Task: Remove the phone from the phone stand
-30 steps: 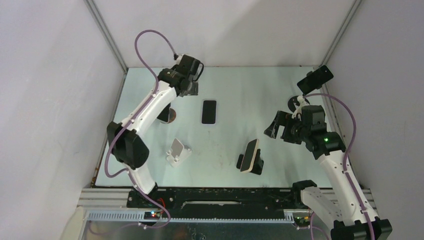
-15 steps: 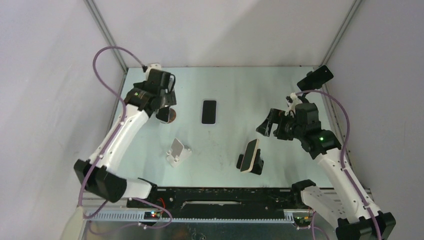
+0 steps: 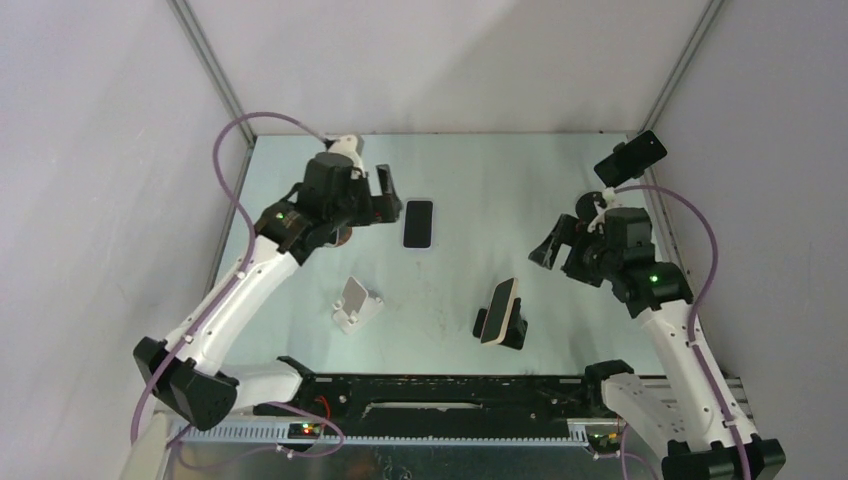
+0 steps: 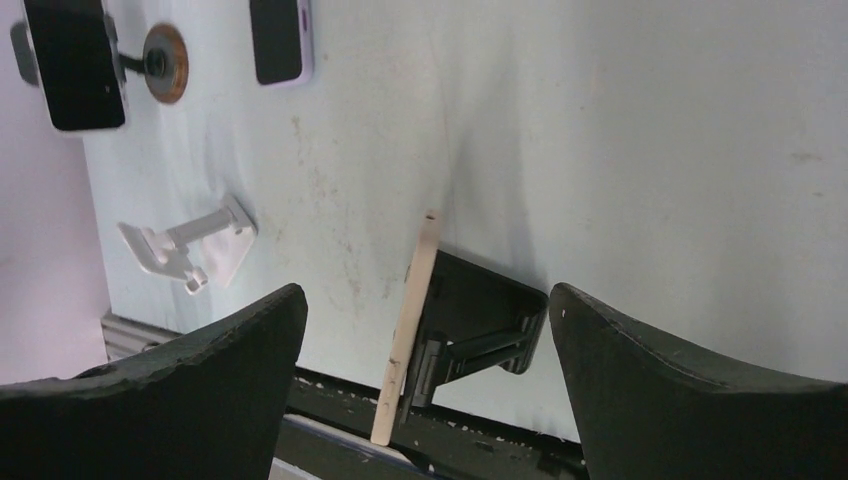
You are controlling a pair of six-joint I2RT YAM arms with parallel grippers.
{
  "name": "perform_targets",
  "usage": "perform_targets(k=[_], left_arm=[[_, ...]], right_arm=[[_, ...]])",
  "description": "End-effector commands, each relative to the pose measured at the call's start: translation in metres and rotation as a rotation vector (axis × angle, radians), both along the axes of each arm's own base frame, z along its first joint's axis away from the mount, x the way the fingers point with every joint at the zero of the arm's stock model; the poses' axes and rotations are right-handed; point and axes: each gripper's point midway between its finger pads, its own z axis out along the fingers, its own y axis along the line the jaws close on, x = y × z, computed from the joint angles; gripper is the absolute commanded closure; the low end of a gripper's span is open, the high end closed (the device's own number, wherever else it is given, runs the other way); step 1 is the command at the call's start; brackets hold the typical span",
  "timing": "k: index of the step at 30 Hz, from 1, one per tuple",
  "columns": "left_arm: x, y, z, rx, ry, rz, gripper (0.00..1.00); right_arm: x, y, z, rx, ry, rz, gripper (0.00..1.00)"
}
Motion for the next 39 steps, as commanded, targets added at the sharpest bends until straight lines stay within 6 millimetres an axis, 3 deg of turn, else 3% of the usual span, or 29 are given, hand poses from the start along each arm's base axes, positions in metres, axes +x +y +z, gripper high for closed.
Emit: perform_targets(k=[1, 6, 11, 15, 20, 27, 30, 39], left_arm=[[-0.018, -0.085, 0.013, -0.344, -0.001, -0.192, 0.00], [-0.034, -0.147, -0.012, -0.477, 0.093, -0.297, 0.00], [-0.035, -0.194, -0.028, -0.526, 0.131, -0.354, 0.00], [-0.036, -0.219, -0.047, -0.550, 0.184, -0.411, 0.00], [-0.050, -0.247, -0.060, -0.610, 0.224, -0.552, 0.00], [-0.069, -0.271, -0.098, -0.541, 0.280, -0.624, 0.00], [-0.068, -0.275, -0.116, -0.541, 0.305, -0.613, 0.00], [-0.070, -0.275, -0.135, -0.499, 0.324, -0.620, 0.00]], right_arm=[[-0.005, -0.015, 0.022, 0.015, -0.021, -0.039, 0.06], [-0.008, -0.034, 0.032, -0.042, -0.044, -0.081, 0.05], [-0.014, -0.031, 0.041, -0.019, -0.068, -0.046, 0.04], [-0.016, -0.028, 0.046, 0.029, -0.072, -0.034, 0.05], [-0.016, -0.030, 0.048, 0.060, -0.066, -0.049, 0.06], [-0.016, -0.029, 0.048, 0.069, -0.063, -0.048, 0.06], [-0.016, -0.027, 0.049, 0.079, -0.060, -0.043, 0.06], [-0.019, -0.029, 0.046, 0.065, -0.048, -0.045, 0.06]])
